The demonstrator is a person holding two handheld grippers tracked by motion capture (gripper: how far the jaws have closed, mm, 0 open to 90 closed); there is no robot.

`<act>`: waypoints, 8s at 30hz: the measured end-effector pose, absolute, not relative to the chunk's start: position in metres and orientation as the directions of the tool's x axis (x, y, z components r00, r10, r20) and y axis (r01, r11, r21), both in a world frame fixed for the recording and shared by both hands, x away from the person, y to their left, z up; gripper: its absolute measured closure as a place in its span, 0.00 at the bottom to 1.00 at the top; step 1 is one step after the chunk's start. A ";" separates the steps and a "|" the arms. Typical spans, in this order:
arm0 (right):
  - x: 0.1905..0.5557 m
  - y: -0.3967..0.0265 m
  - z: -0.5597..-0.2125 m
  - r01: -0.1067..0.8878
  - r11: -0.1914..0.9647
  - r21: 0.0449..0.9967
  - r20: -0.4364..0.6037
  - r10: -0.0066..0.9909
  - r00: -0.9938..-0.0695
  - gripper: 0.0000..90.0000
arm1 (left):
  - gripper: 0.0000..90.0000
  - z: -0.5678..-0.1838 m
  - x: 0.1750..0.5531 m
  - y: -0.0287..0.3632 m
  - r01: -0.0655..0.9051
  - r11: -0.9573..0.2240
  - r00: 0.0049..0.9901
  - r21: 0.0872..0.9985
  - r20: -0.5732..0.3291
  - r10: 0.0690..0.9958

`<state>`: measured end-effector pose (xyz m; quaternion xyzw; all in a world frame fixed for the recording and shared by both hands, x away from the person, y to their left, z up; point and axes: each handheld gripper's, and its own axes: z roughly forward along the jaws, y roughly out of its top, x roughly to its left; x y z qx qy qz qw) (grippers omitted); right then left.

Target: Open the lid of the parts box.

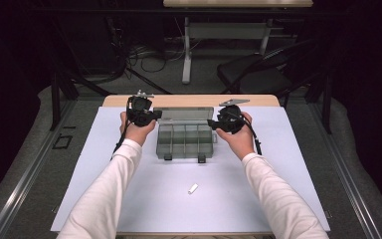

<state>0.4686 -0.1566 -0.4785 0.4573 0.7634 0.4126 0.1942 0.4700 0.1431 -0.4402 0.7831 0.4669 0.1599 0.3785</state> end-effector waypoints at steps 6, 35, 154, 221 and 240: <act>0.475 -0.153 -0.487 0.502 0.259 0.825 0.032 0.866 -0.500 0.53 | 1.00 -0.440 0.472 0.144 0.608 -0.279 0.514 0.744 -0.101 0.852; 0.498 -0.153 -0.521 0.517 0.224 0.826 0.052 0.883 -0.467 0.82 | 0.99 -0.442 0.475 0.146 0.614 -0.276 0.506 0.739 -0.101 0.857; 0.497 -0.145 -0.518 0.529 0.154 0.835 0.077 0.918 -0.390 0.93 | 0.63 -0.556 0.446 0.149 0.643 -0.393 0.567 0.657 -0.064 0.821; 0.528 -0.132 -0.517 0.645 -0.008 0.764 0.174 0.965 -0.194 0.98 | 0.64 -0.556 0.447 0.149 0.642 -0.388 0.565 0.661 -0.066 0.823; 0.533 -0.134 -0.520 0.655 -0.019 0.755 0.194 0.961 -0.196 0.98 | 0.64 -0.556 0.447 0.149 0.642 -0.388 0.565 0.661 -0.065 0.823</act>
